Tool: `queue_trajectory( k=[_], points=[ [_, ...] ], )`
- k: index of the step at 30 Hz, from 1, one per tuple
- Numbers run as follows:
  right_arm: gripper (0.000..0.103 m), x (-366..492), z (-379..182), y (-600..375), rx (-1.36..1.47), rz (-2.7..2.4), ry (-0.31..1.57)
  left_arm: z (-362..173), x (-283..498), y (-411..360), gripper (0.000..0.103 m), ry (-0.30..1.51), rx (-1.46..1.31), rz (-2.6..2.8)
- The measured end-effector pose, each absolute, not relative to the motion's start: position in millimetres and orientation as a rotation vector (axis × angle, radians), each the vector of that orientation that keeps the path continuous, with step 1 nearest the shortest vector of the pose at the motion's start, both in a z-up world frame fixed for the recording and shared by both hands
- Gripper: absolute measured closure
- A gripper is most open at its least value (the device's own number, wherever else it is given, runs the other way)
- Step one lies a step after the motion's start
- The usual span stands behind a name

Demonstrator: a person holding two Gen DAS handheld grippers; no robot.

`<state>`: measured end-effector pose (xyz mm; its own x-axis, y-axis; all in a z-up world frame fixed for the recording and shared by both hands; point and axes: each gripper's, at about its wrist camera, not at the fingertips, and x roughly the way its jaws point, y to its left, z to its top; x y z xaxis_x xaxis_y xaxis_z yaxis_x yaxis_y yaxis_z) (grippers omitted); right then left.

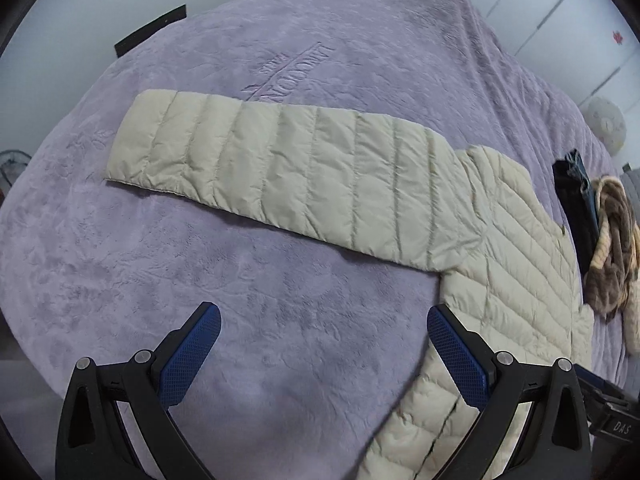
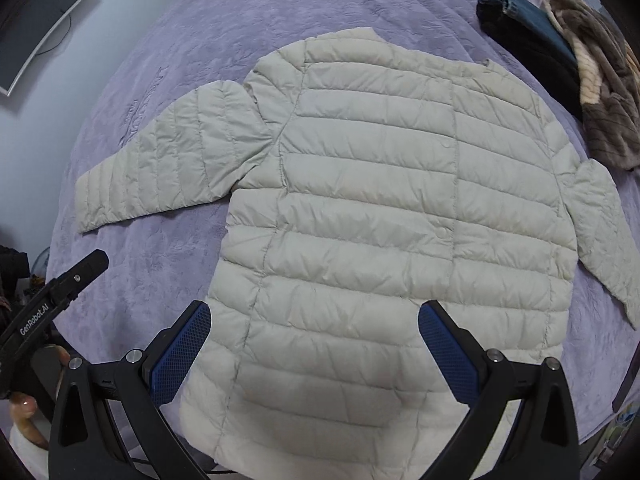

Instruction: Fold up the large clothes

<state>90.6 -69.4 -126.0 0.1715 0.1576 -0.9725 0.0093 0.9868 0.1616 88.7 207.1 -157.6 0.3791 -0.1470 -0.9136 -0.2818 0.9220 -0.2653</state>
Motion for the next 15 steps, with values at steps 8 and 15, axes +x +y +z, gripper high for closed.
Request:
queue_trajectory(
  k=[8, 15],
  points=[
    [0.0, 148.2, -161.9, -20.9, 0.13, 0.168, 1.344, -213.8, 121.8, 259.7, 0.0, 1.157, -0.59, 0.094],
    [0.059, 186.9, -197.6, 6.3, 0.147, 0.22, 1.32, -241.2, 136.8, 284.0, 0.0, 1.149, -0.682, 0.108]
  ],
)
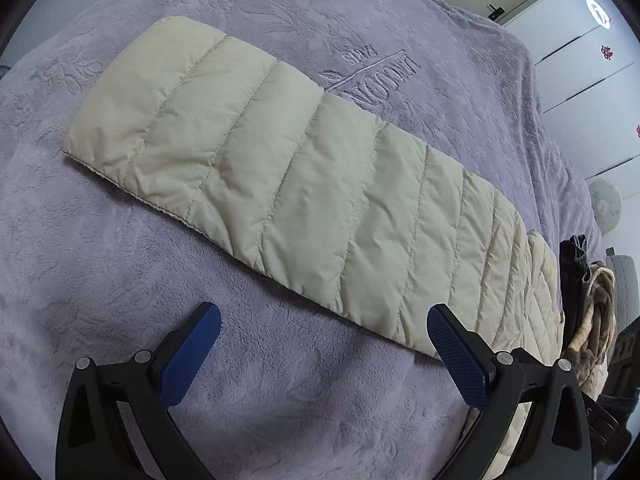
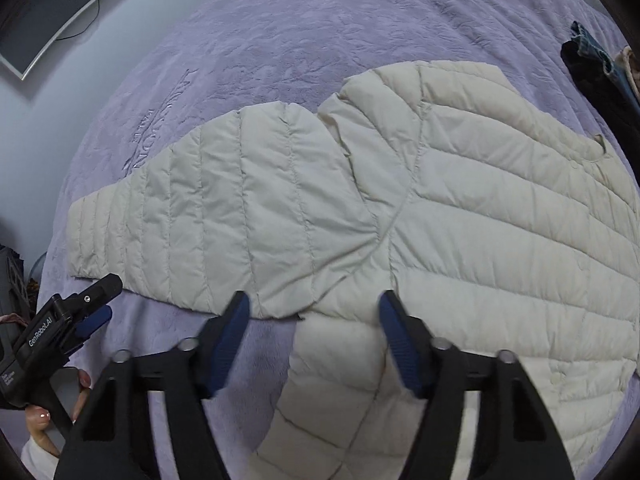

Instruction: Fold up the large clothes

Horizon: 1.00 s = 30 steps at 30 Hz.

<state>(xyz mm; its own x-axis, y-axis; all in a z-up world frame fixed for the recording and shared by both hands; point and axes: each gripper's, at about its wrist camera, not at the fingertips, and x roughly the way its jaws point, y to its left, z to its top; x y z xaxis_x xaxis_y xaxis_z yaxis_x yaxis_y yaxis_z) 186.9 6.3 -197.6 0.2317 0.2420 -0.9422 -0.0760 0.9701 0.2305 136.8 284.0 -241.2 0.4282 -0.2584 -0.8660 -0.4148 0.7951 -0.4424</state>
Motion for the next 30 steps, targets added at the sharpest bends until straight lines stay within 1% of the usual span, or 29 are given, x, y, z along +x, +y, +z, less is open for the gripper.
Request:
queue_trajectory(
  k=[1, 4, 12, 13, 14, 15, 16, 17, 19, 25, 30],
  points=[
    [0.067, 191.4, -203.2, 5.7, 0.168, 0.218, 1.327, -243.5, 138.5, 286.4, 0.0, 1.145, -0.692, 0.108],
    [0.072, 201.2, -213.4, 1.4, 0.189, 0.193, 1.311, -248.4, 144.7, 288.9, 0.0, 1.126, -0.693, 0.106],
    [0.073, 211.0, -242.3, 3.7, 0.172, 0.184, 1.314, -253.9, 165.0, 290.1, 0.001, 1.053, -0.69, 0.159],
    [0.073, 210.6, -243.8, 4.3, 0.175, 0.183, 1.31, -252.6, 165.6, 291.3, 0.009, 1.042, -0.688, 0.18],
    [0.073, 211.0, -244.9, 4.8, 0.179, 0.183, 1.307, -250.6, 166.7, 293.1, 0.028, 1.034, -0.683, 0.204],
    [0.073, 211.3, -245.9, 5.0, 0.185, 0.183, 1.304, -249.4, 167.5, 296.1, 0.038, 1.033, -0.68, 0.215],
    [0.073, 210.1, -246.9, 3.2, 0.192, 0.185, 1.302, -247.9, 167.9, 300.3, 0.059, 1.03, -0.689, 0.211],
    [0.073, 210.7, -247.5, 2.3, 0.198, 0.187, 1.301, -246.0, 167.1, 305.3, 0.078, 1.022, -0.706, 0.194],
    [0.073, 210.8, -249.0, -0.6, 0.207, 0.19, 1.3, -237.7, 167.3, 312.0, 0.09, 1.0, -0.73, 0.146],
    [0.073, 194.9, -250.9, -20.3, 0.239, 0.192, 1.299, -177.2, 172.4, 298.2, 0.09, 0.889, -0.641, -0.003],
    [0.073, 188.1, -250.9, -28.7, 0.262, 0.191, 1.289, -123.1, 178.1, 257.2, 0.09, 0.804, -0.567, -0.166]
  ],
)
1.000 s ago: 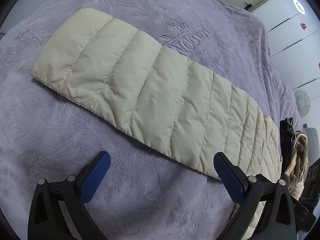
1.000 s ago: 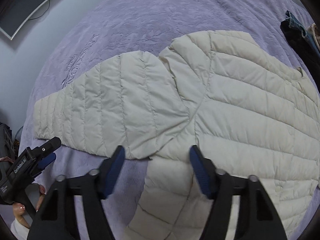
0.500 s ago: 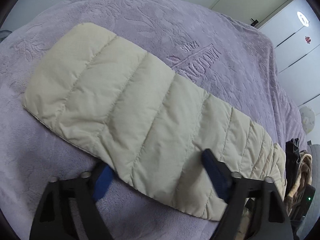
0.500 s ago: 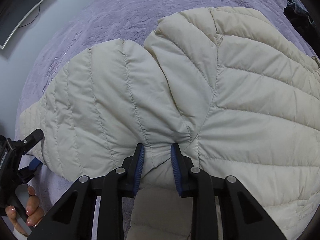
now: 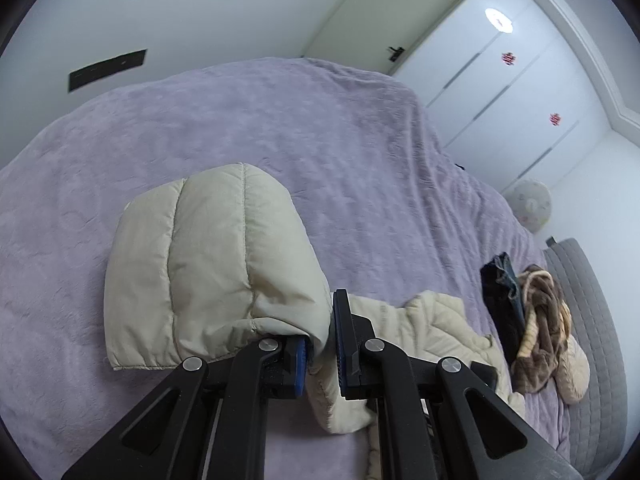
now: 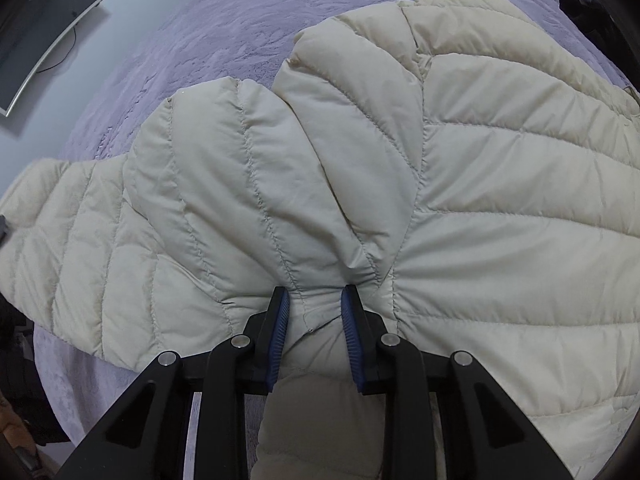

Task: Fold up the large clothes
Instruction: 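Fold the held sleeve across the jacket back and open both grippers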

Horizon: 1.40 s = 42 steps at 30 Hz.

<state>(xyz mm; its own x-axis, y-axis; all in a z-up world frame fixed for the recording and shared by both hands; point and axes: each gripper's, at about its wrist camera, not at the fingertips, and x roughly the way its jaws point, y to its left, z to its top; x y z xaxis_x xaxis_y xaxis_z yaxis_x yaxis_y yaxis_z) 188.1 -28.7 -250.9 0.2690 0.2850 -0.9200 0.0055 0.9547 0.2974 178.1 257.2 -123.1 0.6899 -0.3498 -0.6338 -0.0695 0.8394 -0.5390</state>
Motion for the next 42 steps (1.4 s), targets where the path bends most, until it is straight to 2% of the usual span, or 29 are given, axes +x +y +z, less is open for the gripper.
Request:
queue_trajectory(
  k=[5, 10, 18, 26, 34, 35, 37, 39, 42],
  points=[
    [0.073, 186.6, -249.8, -43.6, 0.318, 0.223, 1.283, -89.7, 184.9, 191.4, 0.09, 0.782, -0.503, -0.317],
    [0.073, 175.5, -233.1, -102.5, 0.512, 0.26, 1.272, -89.5, 186.3, 118.0, 0.09, 0.833, -0.409, -0.418],
    [0.072, 117.5, -197.0, -254.2, 0.557, 0.067, 1.189, -132.9, 191.0, -14.8, 0.09, 0.998, -0.21, -0.51],
    [0.072, 69.3, -208.7, -347.0, 0.599, -0.097, 1.207, -191.3, 167.0, -134.3, 0.09, 1.119, 0.158, -0.541],
    [0.072, 51.6, -223.9, -372.1, 0.669, -0.112, 1.197, -202.8, 139.4, -170.2, 0.09, 1.075, 0.38, -0.516],
    [0.07, 47.7, -223.9, -373.1, 0.671, -0.108, 1.195, -200.7, 138.5, -169.0, 0.09, 1.078, 0.378, -0.518],
    [0.057, 39.5, -222.8, -376.5, 0.673, -0.1, 1.188, -195.5, 136.5, -165.8, 0.089, 1.072, 0.375, -0.522],
    [0.051, 41.2, -219.4, -374.8, 0.664, -0.097, 1.183, -190.2, 133.6, -162.3, 0.089, 1.056, 0.371, -0.528],
    [0.05, 46.9, -217.8, -373.0, 0.648, -0.096, 1.188, -185.5, 131.9, -156.6, 0.089, 1.049, 0.363, -0.538]
  ],
)
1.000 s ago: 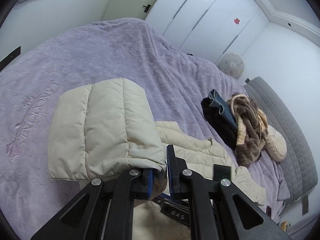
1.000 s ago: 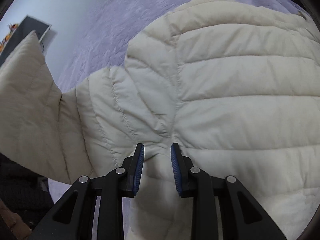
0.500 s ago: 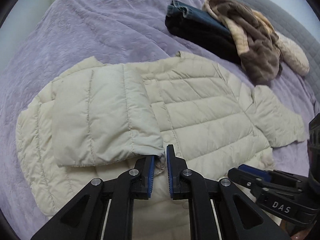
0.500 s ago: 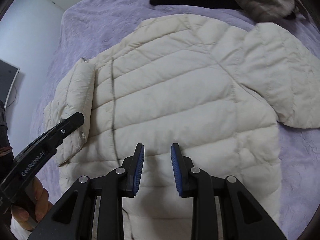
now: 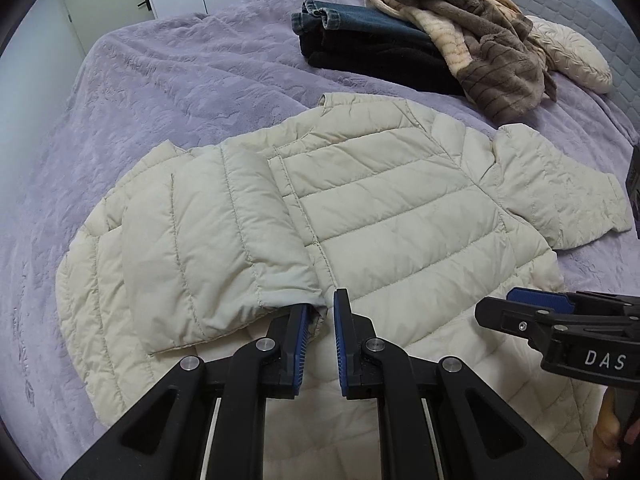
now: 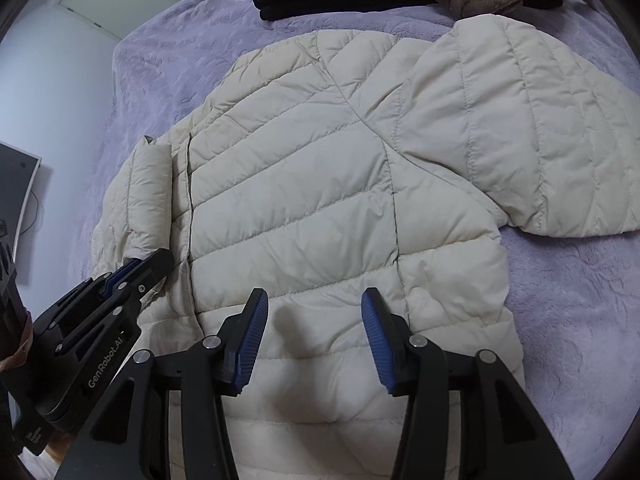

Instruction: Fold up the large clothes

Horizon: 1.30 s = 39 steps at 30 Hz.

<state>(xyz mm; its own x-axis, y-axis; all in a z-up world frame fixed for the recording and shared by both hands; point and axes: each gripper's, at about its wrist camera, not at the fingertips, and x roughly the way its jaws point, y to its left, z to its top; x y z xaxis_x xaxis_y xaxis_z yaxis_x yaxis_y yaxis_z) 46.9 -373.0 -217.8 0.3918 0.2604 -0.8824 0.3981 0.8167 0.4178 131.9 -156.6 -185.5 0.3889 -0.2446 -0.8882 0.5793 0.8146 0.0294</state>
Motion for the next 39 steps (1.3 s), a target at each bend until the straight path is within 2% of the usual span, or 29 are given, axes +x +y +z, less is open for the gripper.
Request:
queue_trajectory(
  k=[4, 5, 6, 7, 8, 16, 18, 19, 24, 28, 33, 36, 37, 38, 39],
  points=[
    [0.05, 49.1, -216.1, -373.0, 0.627, -0.097, 1.196, -185.1, 132.2, -146.1, 0.089, 1.061, 0.33, -0.544],
    [0.05, 48.2, -215.6, -373.0, 0.621, -0.097, 1.198, -185.5, 132.1, -143.6, 0.083, 1.067, 0.323, -0.549],
    [0.05, 49.4, -215.4, -372.0, 0.617, -0.097, 1.199, -186.3, 132.3, -141.7, 0.065, 1.076, 0.32, -0.549],
    [0.05, 51.0, -215.7, -370.6, 0.614, -0.097, 1.201, -186.7, 132.6, -139.6, 0.006, 1.087, 0.318, -0.541],
    [0.05, 52.5, -215.8, -369.0, 0.611, -0.098, 1.204, -182.9, 130.5, -134.7, 0.002, 1.058, 0.302, -0.522],
    [0.049, 67.9, -204.0, -346.3, 0.536, -0.084, 1.208, -160.8, 131.6, -91.7, 0.001, 1.004, 0.24, -0.445],
    [0.028, 75.2, -192.5, -332.8, 0.475, -0.067, 1.182, -155.8, 137.9, -66.4, 0.001, 0.988, 0.197, -0.381],
    [0.021, 79.0, -185.2, -323.9, 0.435, -0.054, 1.163, -153.3, 143.4, -51.7, 0.001, 0.985, 0.175, -0.343],
    [0.021, 106.1, -156.7, -259.8, 0.13, 0.041, 1.091, -156.2, 181.3, 25.5, 0.001, 0.993, 0.071, -0.133],
    [0.021, 127.9, -158.6, -200.2, -0.161, 0.105, 1.047, -180.5, 207.5, 68.7, 0.001, 1.035, 0.026, 0.008],
    [0.021, 148.6, -178.0, -147.2, -0.467, 0.145, 0.971, -215.9, 221.7, 87.2, 0.001, 1.101, -0.013, 0.065],
    [0.021, 161.0, -192.9, -133.9, -0.547, 0.121, 0.975, -228.0, 220.0, 84.0, 0.001, 1.114, 0.004, 0.068],
    [0.022, 164.8, -197.2, -134.6, -0.548, 0.095, 0.981, -229.3, 217.7, 81.4, 0.001, 1.115, 0.011, 0.067],
    [0.027, 168.0, -197.8, -139.6, -0.519, 0.071, 0.981, -230.8, 217.9, 79.8, 0.001, 1.114, 0.017, 0.065],
    [0.057, 169.5, -196.8, -148.1, -0.47, 0.046, 0.988, -230.7, 216.0, 77.3, 0.001, 1.114, 0.022, 0.065]
  ],
)
